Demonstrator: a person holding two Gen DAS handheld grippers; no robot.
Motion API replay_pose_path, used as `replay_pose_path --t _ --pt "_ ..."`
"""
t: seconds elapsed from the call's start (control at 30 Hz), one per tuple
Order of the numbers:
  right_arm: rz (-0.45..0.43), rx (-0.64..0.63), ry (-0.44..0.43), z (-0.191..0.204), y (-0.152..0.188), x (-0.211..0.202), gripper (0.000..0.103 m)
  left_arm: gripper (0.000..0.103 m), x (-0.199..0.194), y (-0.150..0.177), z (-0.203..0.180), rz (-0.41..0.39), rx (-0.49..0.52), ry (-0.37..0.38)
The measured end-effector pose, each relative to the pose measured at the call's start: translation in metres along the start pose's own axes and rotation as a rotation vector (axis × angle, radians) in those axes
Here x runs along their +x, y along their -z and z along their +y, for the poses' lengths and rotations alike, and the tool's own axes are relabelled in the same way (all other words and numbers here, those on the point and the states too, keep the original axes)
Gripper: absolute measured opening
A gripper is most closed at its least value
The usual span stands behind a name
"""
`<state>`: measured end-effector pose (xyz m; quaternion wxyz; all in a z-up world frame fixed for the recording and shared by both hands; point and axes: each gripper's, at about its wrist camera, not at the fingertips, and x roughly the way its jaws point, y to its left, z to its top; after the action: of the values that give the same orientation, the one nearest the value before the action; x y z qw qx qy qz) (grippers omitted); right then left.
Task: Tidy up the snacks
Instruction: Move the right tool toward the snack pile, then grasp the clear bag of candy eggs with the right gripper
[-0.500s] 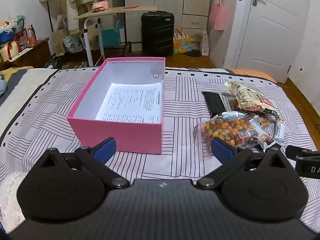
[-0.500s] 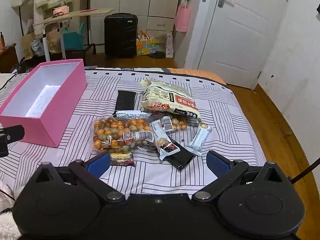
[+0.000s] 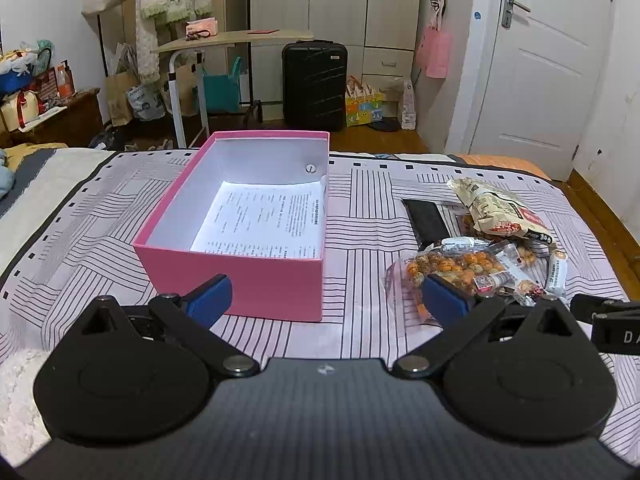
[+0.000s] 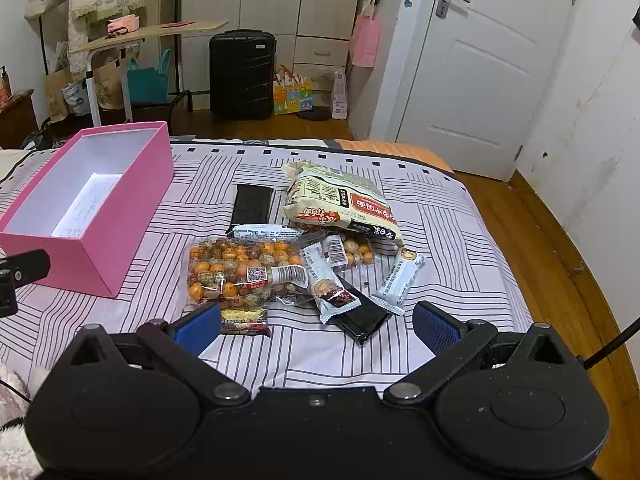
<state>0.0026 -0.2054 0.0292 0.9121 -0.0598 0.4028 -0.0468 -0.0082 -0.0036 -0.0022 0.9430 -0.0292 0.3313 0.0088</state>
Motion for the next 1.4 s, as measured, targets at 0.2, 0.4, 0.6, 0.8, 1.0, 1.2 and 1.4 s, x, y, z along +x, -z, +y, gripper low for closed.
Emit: replay_pose_path --t 0.2,0.4,0.6,0.8,1.0,1.2,1.4 --pt "-0.003 0.000 -0.003 0.000 0.000 0.000 0.103 0.103 0.006 -0.006 0.005 0.070 -0.008 0.033" --pt "-0.031 -0.004 -0.091 -0.007 -0.001 -0.002 0.103 0.103 0.005 -0.006 0.007 0.078 -0.038 0.072" --pt "-0.090 -0.041 -0.181 -0.010 0.000 0.000 0.098 0.101 0.010 -0.008 0.011 0.093 -0.066 0.102" --pt "-0.147 -0.101 -0.239 -0.025 -0.010 0.014 0.098 0.101 0.027 -0.019 0.004 0.146 -0.067 0.119" --pt "-0.038 -0.185 -0.378 -0.036 -0.022 0.070 0.090 0.093 0.060 -0.044 -0.023 0.169 0.009 0.161" --pt "0.046 -0.105 -0.472 -0.051 -0.020 0.141 0.090 0.087 0.122 -0.041 -0.053 0.257 -0.040 0.275" --pt "0.098 -0.155 -0.528 -0.046 -0.014 0.174 0.094 0.087 0.178 -0.014 -0.051 0.330 -0.199 0.273"
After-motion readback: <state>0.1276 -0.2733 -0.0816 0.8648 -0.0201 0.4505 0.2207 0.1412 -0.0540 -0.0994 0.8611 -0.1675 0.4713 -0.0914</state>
